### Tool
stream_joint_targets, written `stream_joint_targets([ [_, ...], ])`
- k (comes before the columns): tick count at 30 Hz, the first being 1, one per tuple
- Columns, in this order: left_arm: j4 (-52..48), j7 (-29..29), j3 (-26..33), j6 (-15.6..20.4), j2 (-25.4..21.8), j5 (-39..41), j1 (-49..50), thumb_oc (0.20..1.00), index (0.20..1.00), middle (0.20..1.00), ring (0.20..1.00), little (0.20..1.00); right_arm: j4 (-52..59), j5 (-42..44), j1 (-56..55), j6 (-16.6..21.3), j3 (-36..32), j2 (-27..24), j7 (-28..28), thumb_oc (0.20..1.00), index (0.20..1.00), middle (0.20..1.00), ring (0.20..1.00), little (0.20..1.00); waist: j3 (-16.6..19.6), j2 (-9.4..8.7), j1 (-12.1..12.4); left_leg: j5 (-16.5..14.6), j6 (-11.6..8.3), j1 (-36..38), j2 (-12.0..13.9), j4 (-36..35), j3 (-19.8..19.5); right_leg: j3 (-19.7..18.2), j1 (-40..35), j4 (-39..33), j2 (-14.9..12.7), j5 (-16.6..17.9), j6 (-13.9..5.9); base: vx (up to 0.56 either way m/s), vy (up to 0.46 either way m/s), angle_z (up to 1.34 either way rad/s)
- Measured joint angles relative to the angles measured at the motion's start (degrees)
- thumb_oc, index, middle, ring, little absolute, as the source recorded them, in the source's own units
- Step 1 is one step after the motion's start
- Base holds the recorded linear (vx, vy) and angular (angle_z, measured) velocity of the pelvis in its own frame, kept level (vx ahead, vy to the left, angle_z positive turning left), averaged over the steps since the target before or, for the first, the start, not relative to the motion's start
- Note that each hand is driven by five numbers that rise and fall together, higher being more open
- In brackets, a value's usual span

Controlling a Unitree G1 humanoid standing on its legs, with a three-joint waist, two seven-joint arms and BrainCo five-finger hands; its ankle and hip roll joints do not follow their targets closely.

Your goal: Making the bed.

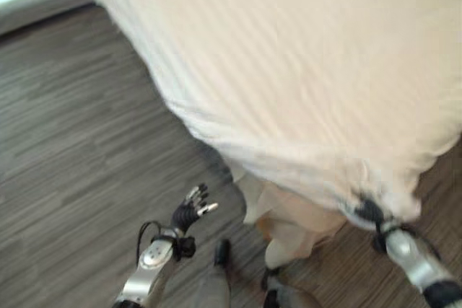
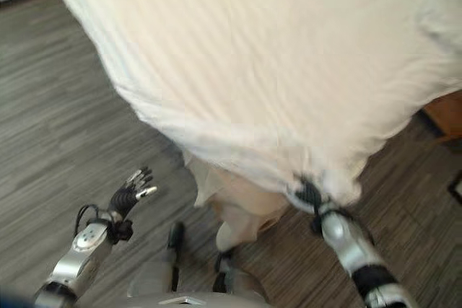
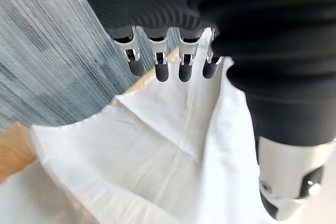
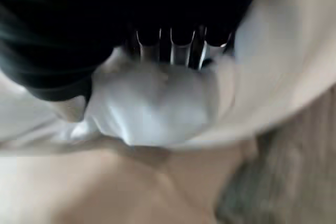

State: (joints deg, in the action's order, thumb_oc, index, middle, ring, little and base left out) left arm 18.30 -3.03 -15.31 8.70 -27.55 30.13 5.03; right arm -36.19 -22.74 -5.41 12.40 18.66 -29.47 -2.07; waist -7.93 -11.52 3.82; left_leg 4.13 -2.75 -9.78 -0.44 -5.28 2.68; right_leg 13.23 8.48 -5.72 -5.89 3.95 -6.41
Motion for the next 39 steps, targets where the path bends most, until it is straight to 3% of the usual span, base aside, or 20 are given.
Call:
stream_joint_targets([
  [5,0.33,-1.07,-0.76,-0.02,-0.09,-0.10,1.99,1.000,1.000,1.000,1.000,1.000,-11.02,-6.74,-4.96,0.23,3.51,11.78,2.79,0.200,0.200,0.200,0.200,0.200,2.18,1.79,-1.46,-0.64,0.13,1.82,-0.87,-0.03,0.16,-0.14,-1.80,-0.05,-0.91,-0.17,-0.25,0.04,0.025,-0.02],
  [6,0.71,-1.23,-1.68,-0.05,0.15,-0.59,2.72,1.000,1.000,1.000,1.000,1.000,-15.31,-8.81,-5.98,-2.16,3.96,13.11,4.29,0.200,0.200,0.200,0.200,0.200,2.45,2.38,-1.50,-1.03,0.59,2.97,-1.09,-0.06,0.62,-0.53,-2.70,-0.13,-1.14,-0.23,-0.34,0.01,0.049,-0.10],
  [9,1.23,-1.78,-2.75,-0.10,0.42,-1.59,3.07,1.000,1.000,1.000,1.000,1.000,-18.21,-8.87,-6.32,-3.54,3.06,12.39,6.13,0.200,0.200,0.200,0.200,0.200,2.73,2.30,-2.07,-1.08,0.68,3.24,-1.17,-0.15,1.34,-1.01,-2.64,-0.16,-1.26,-0.10,-0.21,-0.01,0.034,-0.14],
  [14,2.17,-2.16,-4.00,-0.51,0.29,-1.67,2.42,1.000,1.000,1.000,1.000,1.000,-23.26,-8.30,-12.60,-6.81,7.78,10.00,12.15,0.200,0.200,0.200,0.200,0.200,2.77,2.32,-1.72,-1.04,0.74,3.37,-0.96,-0.05,1.45,-1.19,-2.70,-0.21,-1.05,-0.07,-0.16,0.00,0.009,-0.01],
  [15,2.17,-2.31,-3.95,-0.52,0.36,-1.67,2.49,1.000,1.000,1.000,1.000,1.000,-24.26,-8.16,-14.03,-7.05,8.79,10.02,13.73,0.388,0.388,0.388,0.388,0.388,2.61,2.63,-1.75,-1.03,0.74,3.46,-0.92,-0.09,1.51,-1.22,-2.78,-0.19,-1.04,-0.05,-0.13,0.01,0.008,-0.04],
  [16,2.17,-2.54,-3.99,-0.54,0.45,-1.67,2.57,1.000,1.000,1.000,1.000,1.000,-25.97,-7.93,-15.43,-7.03,8.87,10.25,15.05,1.000,1.000,1.000,1.000,1.000,2.53,2.94,-1.88,-1.04,0.74,3.63,-0.90,-0.23,1.54,-1.19,-2.94,-0.20,-1.03,-0.05,-0.13,0.00,0.011,-0.04],
  [20,2.46,-4.88,-3.63,-0.74,0.56,-1.66,2.57,1.000,1.000,1.000,1.000,1.000,-32.80,-4.01,-19.18,-7.96,8.09,11.37,21.58,1.000,1.000,1.000,1.000,1.000,2.58,4.04,-2.06,-1.10,0.70,4.78,-0.76,-0.36,1.57,-1.27,-3.97,-0.24,-0.90,-0.14,-0.10,0.00,0.003,-0.01],
  [23,2.46,-5.86,-2.91,-1.17,0.53,-1.65,2.45,1.000,1.000,1.000,1.000,1.000,-33.40,-3.15,-20.24,-8.68,7.09,10.84,23.04,1.000,1.000,1.000,1.000,1.000,2.65,4.27,-2.08,-1.12,0.71,5.01,-0.66,-0.36,1.59,-1.37,-4.13,-0.26,-0.84,-0.67,-0.32,0.00,0.003,-0.02],
  [24,2.84,-6.80,-2.51,-1.83,0.33,-1.64,2.37,1.000,1.000,1.000,1.000,1.000,-34.98,-1.17,-19.98,-8.68,2.30,9.62,24.05,1.000,1.000,1.000,1.000,1.000,2.81,4.42,-2.22,-1.09,0.77,5.20,-0.59,-0.35,1.78,-1.48,-4.22,-0.26,-0.78,-0.58,-0.25,-0.03,-0.001,-0.07],
  [26,2.88,-7.18,-1.73,-2.15,0.55,-1.49,2.46,1.000,1.000,1.000,1.000,1.000,-35.61,2.56,-18.20,-9.73,-4.05,5.63,23.76,1.000,1.000,1.000,1.000,1.000,3.34,4.63,-2.44,-1.18,1.16,5.38,-0.58,-0.25,1.94,-1.88,-4.42,-0.22,-0.76,-0.48,-0.03,-0.04,-0.003,-0.15],
  [28,4.49,-7.26,-0.21,-2.70,0.07,-1.25,3.05,1.000,1.000,1.000,1.000,1.000,-36.14,8.42,-9.29,-10.11,-14.26,-6.93,22.16,1.000,1.000,1.000,1.000,1.000,4.02,5.16,-5.06,-1.53,1.58,6.25,-0.62,-0.38,4.11,-3.16,-4.63,-0.29,-0.98,0.04,-0.33,-0.05,0.012,-0.44],
  [29,5.61,-7.16,-0.24,-2.75,0.35,-1.15,1.79,1.000,1.000,1.000,1.000,1.000,-33.12,11.75,-5.22,-10.59,-16.99,-13.71,18.80,1.000,1.000,1.000,1.000,1.000,4.32,5.78,-5.63,-1.52,1.59,6.53,-0.81,-0.37,4.61,-3.52,-4.38,-0.29,-1.19,0.02,-0.36,-0.04,0.050,-0.37],
  [30,4.23,-6.49,0.13,-2.53,0.93,-1.13,0.81,1.000,1.000,1.000,1.000,1.000,-17.89,14.61,-6.37,-12.59,-22.09,-22.56,14.86,1.000,1.000,1.000,1.000,1.000,4.69,5.74,-5.30,-1.49,1.58,6.37,-0.83,-0.29,4.98,-4.30,-3.45,-0.29,-1.05,0.11,-0.51,-0.04,0.069,-0.52],
  [31,0.21,-4.66,4.74,-2.06,3.22,-1.21,4.77,1.000,1.000,1.000,1.000,1.000,19.24,17.40,-13.32,-11.37,-39.42,-23.99,8.28,1.000,1.000,1.000,1.000,1.000,4.72,6.95,-5.62,-1.20,1.53,6.91,-0.21,-0.06,7.43,-7.21,-2.75,-0.28,-0.16,0.95,-1.37,-0.03,0.080,-0.69],
  [32,0.16,-3.84,5.95,-1.92,4.37,-1.22,5.56,1.000,1.000,1.000,1.000,1.000,29.57,18.99,-11.49,-9.58,-43.36,-22.49,5.61,1.000,1.000,1.000,1.000,1.000,4.72,6.94,-5.70,-1.29,1.32,7.32,0.18,-0.05,8.47,-8.07,-2.72,-0.28,0.23,1.01,-1.33,-0.08,0.078,-0.74],
  [33,0.11,-2.70,5.68,-1.67,5.48,-1.15,5.04,1.000,1.000,1.000,1.000,1.000,34.28,21.44,-6.81,-7.19,-43.65,-20.41,1.55,1.000,1.000,1.000,1.000,1.000,5.01,6.13,-5.84,-1.43,1.10,7.55,0.60,-0.06,9.17,-8.59,-2.66,-0.27,0.76,1.05,-1.28,-0.07,0.053,-0.38],
  [36,0.11,-2.27,1.75,-1.76,5.41,-1.11,2.90,1.000,1.000,1.000,1.000,1.000,35.78,26.27,-3.86,-7.00,-40.02,-15.31,-0.04,1.000,1.000,1.000,1.000,1.000,4.59,4.16,-6.67,-1.15,1.48,5.89,0.53,-0.04,9.43,-8.82,-1.01,-0.24,0.73,1.49,-1.02,-0.10,0.058,-0.09],
  [39,0.11,-2.22,-1.35,-1.81,5.44,-1.20,2.67,1.000,1.000,1.000,1.000,1.000,42.77,29.54,-3.40,-7.13,-35.96,-9.79,0.15,1.000,1.000,1.000,1.000,1.000,3.43,4.91,-7.90,-0.92,2.03,5.40,-0.27,-0.04,10.96,-9.71,0.21,-0.02,-0.05,3.00,-0.63,-0.24,0.028,-0.23],
])
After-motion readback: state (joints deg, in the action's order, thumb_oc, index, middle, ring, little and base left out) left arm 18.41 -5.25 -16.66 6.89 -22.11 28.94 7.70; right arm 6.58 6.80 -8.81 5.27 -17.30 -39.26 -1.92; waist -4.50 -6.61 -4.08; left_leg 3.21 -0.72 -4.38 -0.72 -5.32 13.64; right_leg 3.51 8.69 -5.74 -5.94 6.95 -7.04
